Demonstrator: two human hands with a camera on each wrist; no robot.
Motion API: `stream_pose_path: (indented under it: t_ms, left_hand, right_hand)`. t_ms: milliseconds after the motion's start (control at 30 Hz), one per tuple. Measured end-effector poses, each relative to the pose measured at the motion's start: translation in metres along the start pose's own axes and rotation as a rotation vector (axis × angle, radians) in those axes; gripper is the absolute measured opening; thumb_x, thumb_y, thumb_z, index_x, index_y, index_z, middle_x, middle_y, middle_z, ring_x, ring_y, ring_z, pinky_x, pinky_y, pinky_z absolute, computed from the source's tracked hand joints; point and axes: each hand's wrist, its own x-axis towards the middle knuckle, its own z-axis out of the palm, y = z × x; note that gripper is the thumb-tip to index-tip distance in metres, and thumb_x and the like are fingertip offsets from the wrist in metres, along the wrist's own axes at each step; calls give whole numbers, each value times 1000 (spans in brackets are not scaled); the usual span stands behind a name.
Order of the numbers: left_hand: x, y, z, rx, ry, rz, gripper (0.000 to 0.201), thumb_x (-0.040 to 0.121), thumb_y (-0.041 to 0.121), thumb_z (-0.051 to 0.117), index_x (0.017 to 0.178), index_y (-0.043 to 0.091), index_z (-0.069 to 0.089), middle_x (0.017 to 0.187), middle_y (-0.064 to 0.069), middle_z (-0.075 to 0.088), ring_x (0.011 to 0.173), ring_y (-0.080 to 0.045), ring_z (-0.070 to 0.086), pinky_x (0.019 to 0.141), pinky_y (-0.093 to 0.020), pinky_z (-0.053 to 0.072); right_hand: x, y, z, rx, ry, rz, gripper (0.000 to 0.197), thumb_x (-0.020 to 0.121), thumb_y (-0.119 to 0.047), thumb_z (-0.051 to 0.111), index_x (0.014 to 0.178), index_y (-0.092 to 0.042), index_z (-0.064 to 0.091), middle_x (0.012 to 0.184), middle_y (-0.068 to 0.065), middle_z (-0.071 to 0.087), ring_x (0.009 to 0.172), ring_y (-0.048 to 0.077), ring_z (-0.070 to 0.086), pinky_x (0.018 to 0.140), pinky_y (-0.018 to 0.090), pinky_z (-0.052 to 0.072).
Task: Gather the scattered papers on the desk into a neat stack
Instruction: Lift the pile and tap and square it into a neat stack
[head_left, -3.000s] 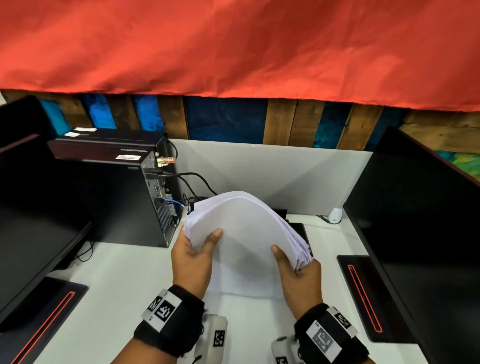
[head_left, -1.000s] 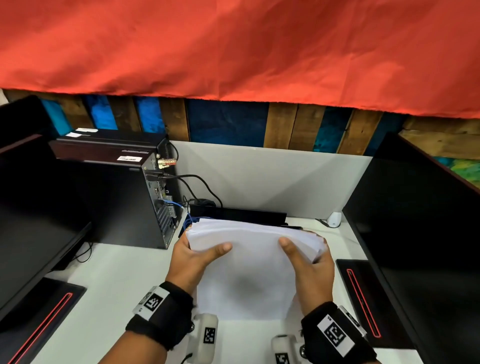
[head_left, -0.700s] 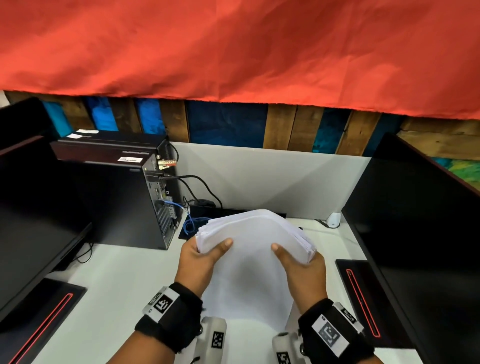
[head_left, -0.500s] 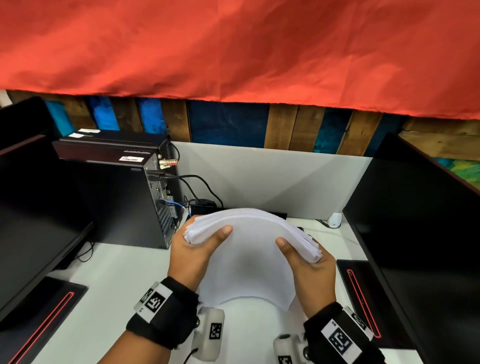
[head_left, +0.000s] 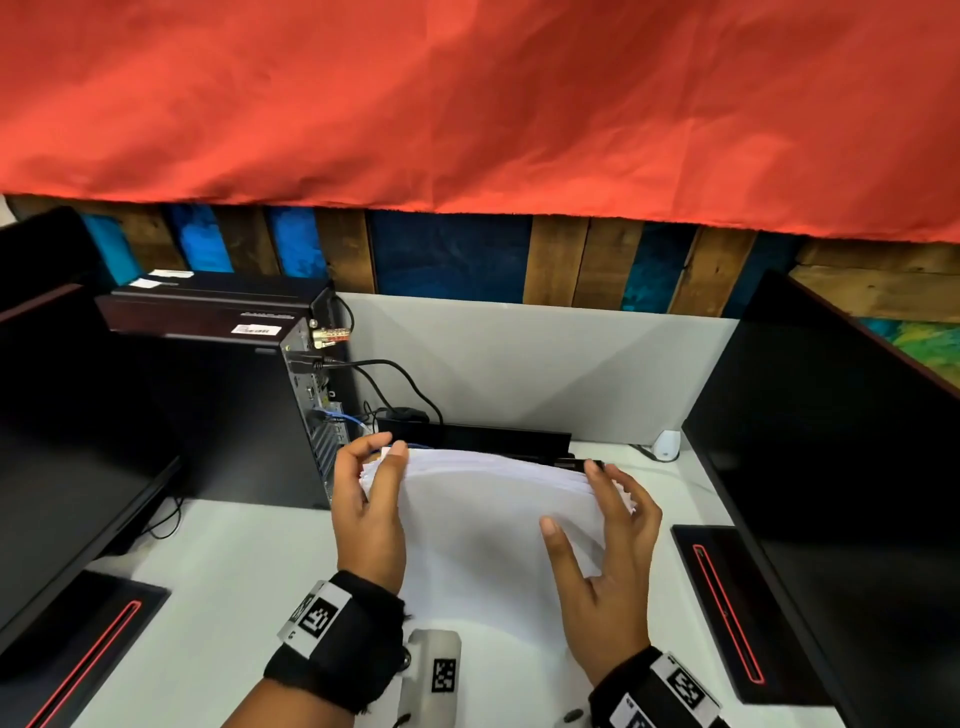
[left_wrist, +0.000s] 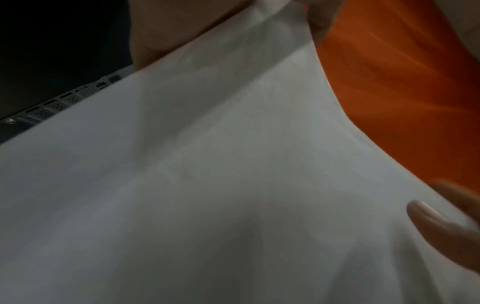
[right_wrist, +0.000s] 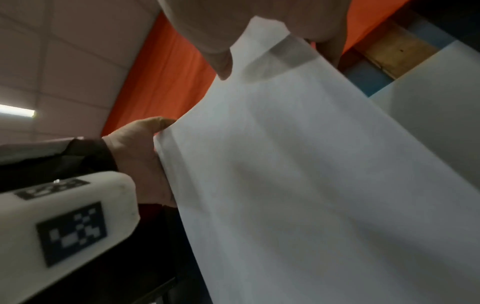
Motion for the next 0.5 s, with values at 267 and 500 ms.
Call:
stream_pose_path:
  t_ms: [267,500]
  left_hand:
    - [1,-1,-2,26,17,-11,28,78,40,64,95,18,61,99,-9,68,103,-34,63,93,-41,47]
    - [-2,2,-1,-17,35,-27,23,79,41,53,92,24,60,96,-15,70,100,-31,63,98,-44,43]
  right_hand:
    - [1,-1,0,8,21,-9,46,77,-39,63,118,-54,47,131,-13,35,127,5,40,97,16,36]
    - [3,-2,0,21,35,11,44,76,-40,64,117,-44,50,129,-9,38,126,3,41,97,2,33]
